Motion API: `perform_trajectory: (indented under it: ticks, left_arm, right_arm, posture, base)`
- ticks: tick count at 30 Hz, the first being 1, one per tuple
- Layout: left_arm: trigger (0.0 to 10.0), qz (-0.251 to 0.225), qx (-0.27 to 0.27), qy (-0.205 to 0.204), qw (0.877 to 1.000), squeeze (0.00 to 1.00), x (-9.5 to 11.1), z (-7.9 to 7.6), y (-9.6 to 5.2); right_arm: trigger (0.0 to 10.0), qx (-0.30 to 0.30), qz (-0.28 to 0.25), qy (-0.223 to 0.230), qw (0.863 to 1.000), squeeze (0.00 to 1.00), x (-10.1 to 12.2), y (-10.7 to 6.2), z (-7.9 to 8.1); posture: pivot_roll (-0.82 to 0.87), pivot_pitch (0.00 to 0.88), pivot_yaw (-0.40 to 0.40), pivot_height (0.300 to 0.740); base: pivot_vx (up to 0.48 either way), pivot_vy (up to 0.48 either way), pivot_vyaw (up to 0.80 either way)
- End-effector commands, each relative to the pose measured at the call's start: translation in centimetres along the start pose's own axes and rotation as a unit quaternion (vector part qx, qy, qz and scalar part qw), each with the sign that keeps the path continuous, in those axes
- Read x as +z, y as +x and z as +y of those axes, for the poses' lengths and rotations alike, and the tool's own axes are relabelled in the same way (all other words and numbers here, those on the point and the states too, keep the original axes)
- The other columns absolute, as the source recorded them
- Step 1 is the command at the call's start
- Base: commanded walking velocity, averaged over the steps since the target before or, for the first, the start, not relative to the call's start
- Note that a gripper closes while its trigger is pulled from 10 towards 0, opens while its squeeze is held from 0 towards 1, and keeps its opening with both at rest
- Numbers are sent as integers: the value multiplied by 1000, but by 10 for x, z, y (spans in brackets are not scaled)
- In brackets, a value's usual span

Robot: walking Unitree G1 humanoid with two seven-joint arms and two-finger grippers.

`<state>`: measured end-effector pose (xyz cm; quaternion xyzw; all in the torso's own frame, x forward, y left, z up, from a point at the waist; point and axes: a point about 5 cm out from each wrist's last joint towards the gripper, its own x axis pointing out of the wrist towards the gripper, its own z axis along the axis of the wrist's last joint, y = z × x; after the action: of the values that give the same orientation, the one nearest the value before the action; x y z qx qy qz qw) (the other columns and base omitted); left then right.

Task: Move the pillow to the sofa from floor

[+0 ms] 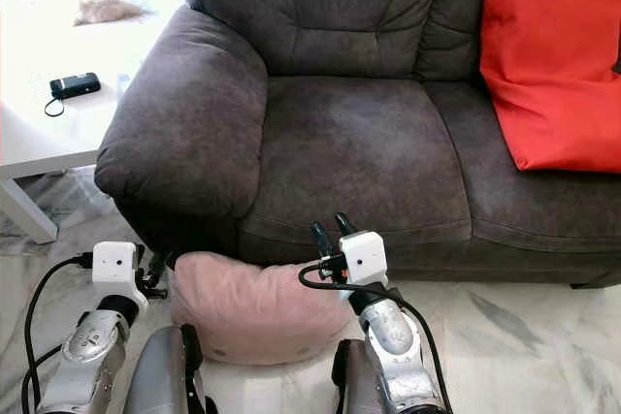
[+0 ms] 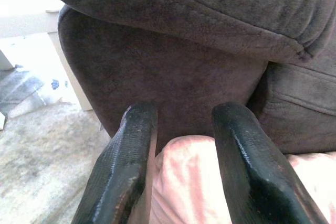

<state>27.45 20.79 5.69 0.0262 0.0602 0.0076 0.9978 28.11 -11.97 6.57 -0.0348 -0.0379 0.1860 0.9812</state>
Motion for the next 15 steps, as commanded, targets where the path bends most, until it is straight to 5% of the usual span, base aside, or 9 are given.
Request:
perform_trajectory:
  ticks: [1, 7, 15]
  left_arm:
    - [10000, 18, -4, 0, 1000, 0, -7, -1, -3]
    - [10000, 19, -4, 1, 1000, 0, -7, -1, -3]
    - [10000, 16, -9, 3, 1000, 0, -6, -2, -2]
  right_arm:
    - [10000, 4, 4, -9, 1000, 0, 0, -1, -1]
    - [10000, 7, 5, -13, 1000, 0, 0, -1, 0]
    - [10000, 5, 5, -7, 1000, 0, -1, 0, 0]
  posture:
    - [19, 104, -89, 551]
    - [19, 102, -89, 551]
    - [20, 102, -88, 551]
  base:
    - [240, 0, 0]
    - [246, 0, 569]
    - [257, 0, 0]
